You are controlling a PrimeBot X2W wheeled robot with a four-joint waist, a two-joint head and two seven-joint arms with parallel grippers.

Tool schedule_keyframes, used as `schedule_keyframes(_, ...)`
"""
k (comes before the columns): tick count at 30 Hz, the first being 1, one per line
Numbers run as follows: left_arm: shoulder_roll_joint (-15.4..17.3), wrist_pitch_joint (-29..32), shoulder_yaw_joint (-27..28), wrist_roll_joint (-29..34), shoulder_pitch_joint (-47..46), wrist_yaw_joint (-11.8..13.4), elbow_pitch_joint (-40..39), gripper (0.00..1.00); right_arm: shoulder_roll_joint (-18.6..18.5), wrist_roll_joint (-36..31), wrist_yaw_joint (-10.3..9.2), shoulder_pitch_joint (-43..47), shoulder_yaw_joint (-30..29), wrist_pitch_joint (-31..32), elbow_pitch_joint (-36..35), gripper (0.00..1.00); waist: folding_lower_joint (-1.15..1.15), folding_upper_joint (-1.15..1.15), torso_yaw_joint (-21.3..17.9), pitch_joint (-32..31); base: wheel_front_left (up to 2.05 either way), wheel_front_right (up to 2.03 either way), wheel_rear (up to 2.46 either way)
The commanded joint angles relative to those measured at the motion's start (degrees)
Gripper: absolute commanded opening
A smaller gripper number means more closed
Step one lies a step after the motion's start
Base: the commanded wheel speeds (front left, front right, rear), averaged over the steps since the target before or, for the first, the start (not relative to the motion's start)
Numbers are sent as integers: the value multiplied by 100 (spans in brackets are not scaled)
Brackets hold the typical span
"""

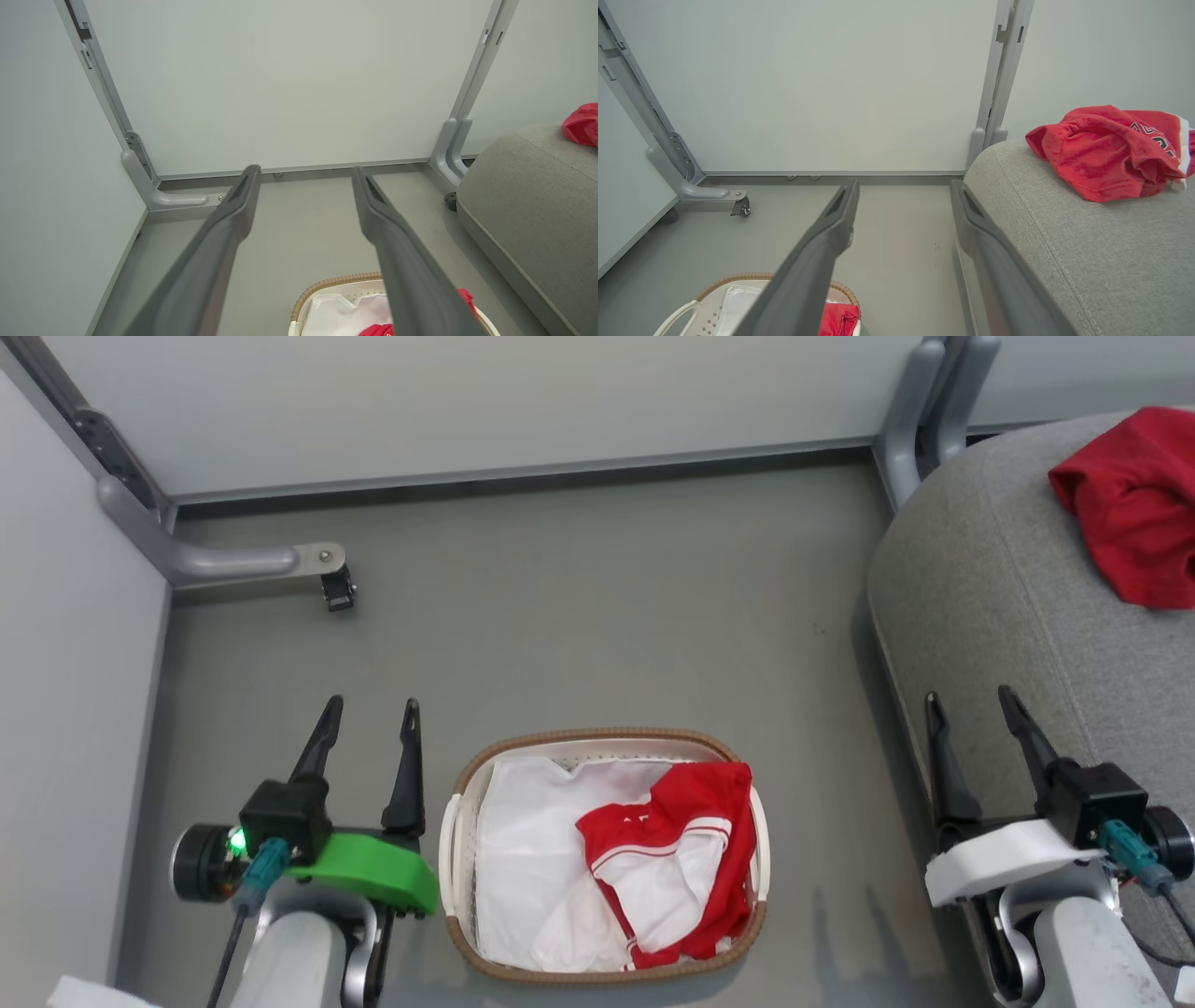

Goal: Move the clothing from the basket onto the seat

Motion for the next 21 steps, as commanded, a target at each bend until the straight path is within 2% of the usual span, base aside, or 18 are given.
schedule_keyframes(1,13,9,-95,78,-278,-44,86,100,-20,-38,-8,-144,-51,-11,-77,100,0,0,-147,512,0,0,0)
schedule_keyframes(11,-75,79,-977,318,-1630,-211,1141,100,-20,-149,-8,-702,-186,-11,-599,100,0,0,-470,1777,0,0,0)
schedule_keyframes(17,-113,173,-1672,320,-2264,-277,2007,100,-18,-99,-8,-986,-198,-11,-819,100,0,0,-703,2456,0,0,0)
schedule_keyframes(21,-119,185,-2220,96,-2530,-308,2438,100,-17,-80,-8,-1054,-232,-11,-915,100,0,0,-840,2775,0,0,0)
